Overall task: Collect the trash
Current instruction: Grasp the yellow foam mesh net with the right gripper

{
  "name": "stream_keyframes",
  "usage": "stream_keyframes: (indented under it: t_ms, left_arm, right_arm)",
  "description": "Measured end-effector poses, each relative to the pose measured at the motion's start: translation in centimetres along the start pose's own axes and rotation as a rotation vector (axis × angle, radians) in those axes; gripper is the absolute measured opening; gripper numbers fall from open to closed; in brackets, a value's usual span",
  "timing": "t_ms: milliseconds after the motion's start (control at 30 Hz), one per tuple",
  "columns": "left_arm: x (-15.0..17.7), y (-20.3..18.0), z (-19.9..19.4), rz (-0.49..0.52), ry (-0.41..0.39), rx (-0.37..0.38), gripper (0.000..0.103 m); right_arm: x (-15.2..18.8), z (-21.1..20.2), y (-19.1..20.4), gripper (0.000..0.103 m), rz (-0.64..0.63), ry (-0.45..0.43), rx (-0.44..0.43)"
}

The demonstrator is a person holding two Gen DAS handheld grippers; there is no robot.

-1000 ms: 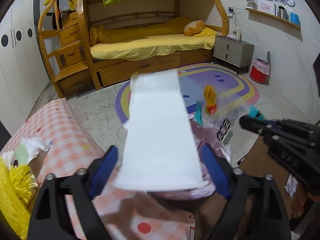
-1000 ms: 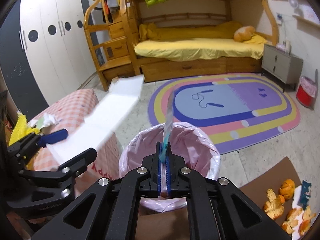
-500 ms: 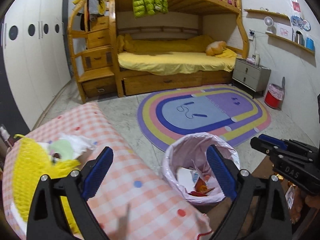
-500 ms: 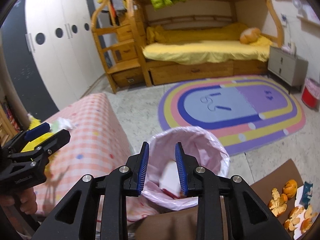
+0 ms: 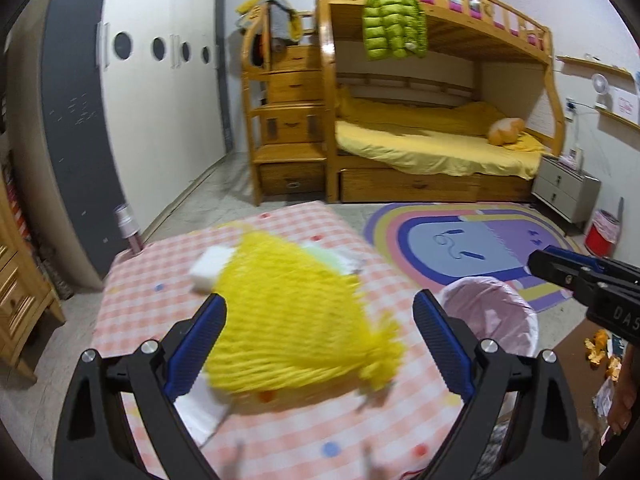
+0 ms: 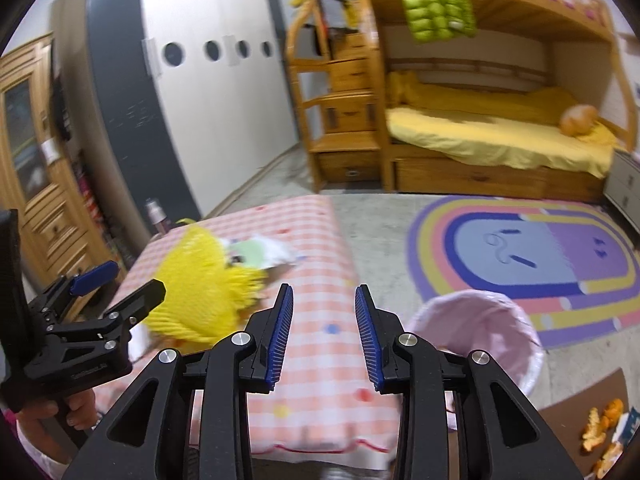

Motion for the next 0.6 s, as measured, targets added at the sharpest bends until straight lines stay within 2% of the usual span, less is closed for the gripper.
stream_keyframes:
  t_ms: [167, 400, 600]
  left_arm:
    - [2.0, 5.2, 1.1, -0.043, 0.064, -0.092, 0.092]
    - [3.5, 11.0, 2.8, -0.091, 0.132, -0.199, 0.092]
    - [4.8, 13.8, 4.4, -0.136, 0.203, -0.262, 0.092]
  right_arm:
    - [-0.1, 2.7, 3.6, 0.037, -0.05, 0.039, -0.055]
    - [-0.7, 7.0, 6.2, 0.038, -0.092, 0.07, -0.109]
    - [-0.5, 9.7, 6.8, 0.051, -0.117, 0.07, -0.156]
Point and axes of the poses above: each gripper's, at about its wrist camera, not at the fingertips, and z roughly the way its jaws point, y to its left, x to its underside, the point moved 5 cm from there along z, roughly the way its jaws point, and after that the axes turned 15 degrees about -x, right-handed, at the moved point
